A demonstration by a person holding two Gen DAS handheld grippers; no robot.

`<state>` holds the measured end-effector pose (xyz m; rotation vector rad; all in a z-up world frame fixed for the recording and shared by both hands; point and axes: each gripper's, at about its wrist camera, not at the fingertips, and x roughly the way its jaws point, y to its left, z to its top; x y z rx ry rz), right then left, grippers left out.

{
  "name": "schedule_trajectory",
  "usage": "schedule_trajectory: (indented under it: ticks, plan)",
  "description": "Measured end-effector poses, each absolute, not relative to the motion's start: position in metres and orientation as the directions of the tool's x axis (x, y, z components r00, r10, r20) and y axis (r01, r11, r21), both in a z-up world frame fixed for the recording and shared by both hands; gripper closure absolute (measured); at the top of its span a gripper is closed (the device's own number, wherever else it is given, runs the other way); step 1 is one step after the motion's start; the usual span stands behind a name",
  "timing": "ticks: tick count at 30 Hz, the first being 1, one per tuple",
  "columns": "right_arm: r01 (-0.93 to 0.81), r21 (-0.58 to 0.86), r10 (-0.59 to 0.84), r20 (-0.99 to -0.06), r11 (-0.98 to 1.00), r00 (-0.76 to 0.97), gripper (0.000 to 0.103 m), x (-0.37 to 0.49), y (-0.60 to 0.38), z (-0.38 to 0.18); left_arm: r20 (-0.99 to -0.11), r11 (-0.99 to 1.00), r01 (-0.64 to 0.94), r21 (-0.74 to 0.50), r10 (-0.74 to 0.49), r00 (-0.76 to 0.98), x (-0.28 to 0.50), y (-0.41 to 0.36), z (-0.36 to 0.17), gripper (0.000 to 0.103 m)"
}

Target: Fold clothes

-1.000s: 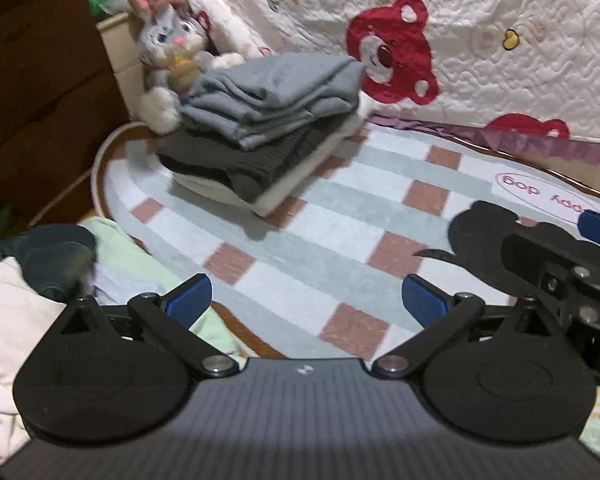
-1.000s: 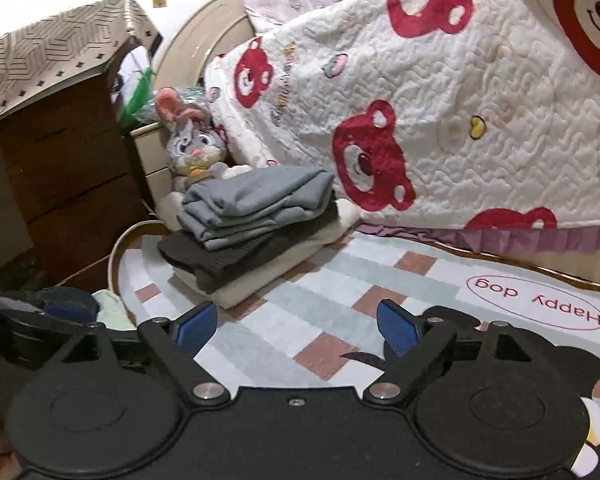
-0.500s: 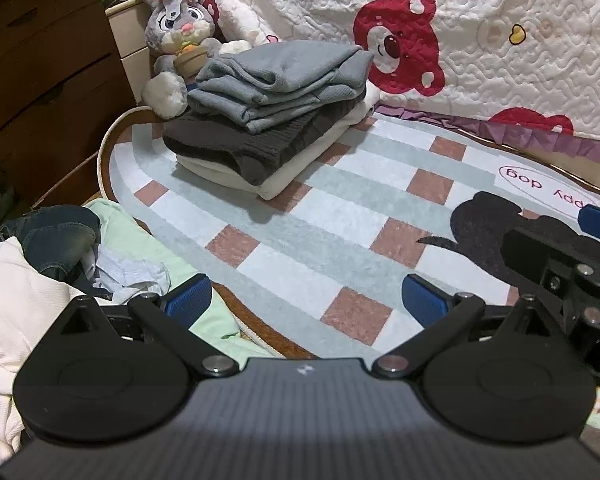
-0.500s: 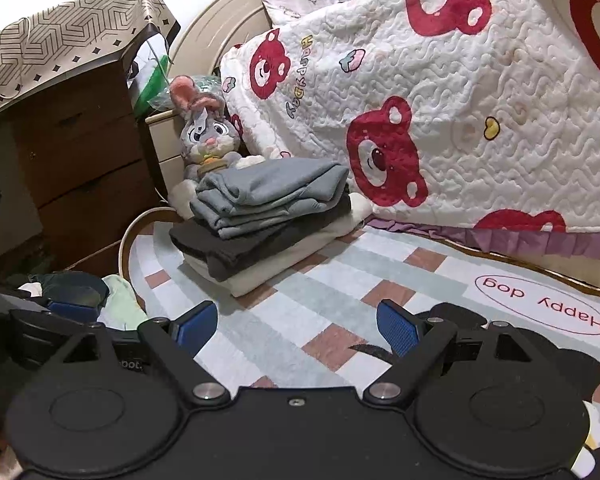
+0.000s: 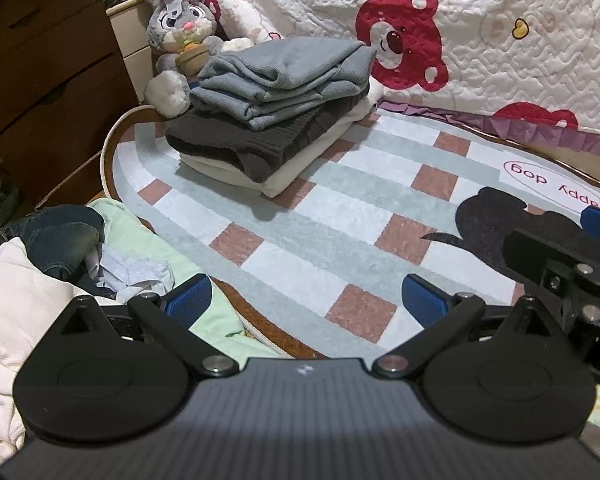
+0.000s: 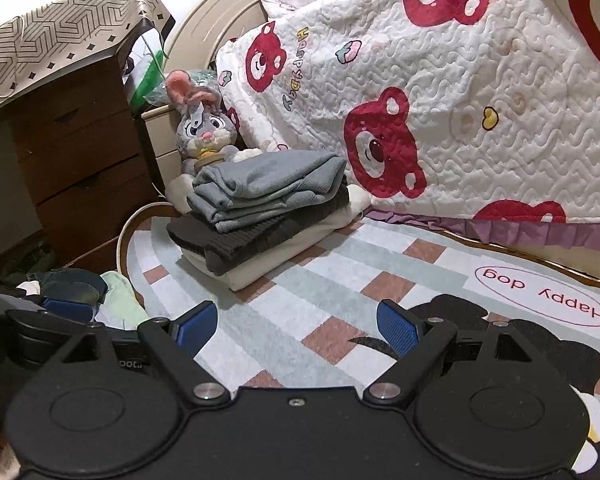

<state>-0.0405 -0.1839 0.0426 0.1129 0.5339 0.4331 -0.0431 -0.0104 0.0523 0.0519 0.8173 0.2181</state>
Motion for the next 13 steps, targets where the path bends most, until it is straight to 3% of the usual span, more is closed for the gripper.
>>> schedule_trajectory:
  ticks: [13]
  plan:
    - [-0.375,0.207,0.427,-0.480,0.904,0.766,0.013,-0.0411,-0.1806,0.0437,-0.714,0.971,-0.189,0.143,0.234,0.660,-0.0428,-0.0087,0.0524,0.000]
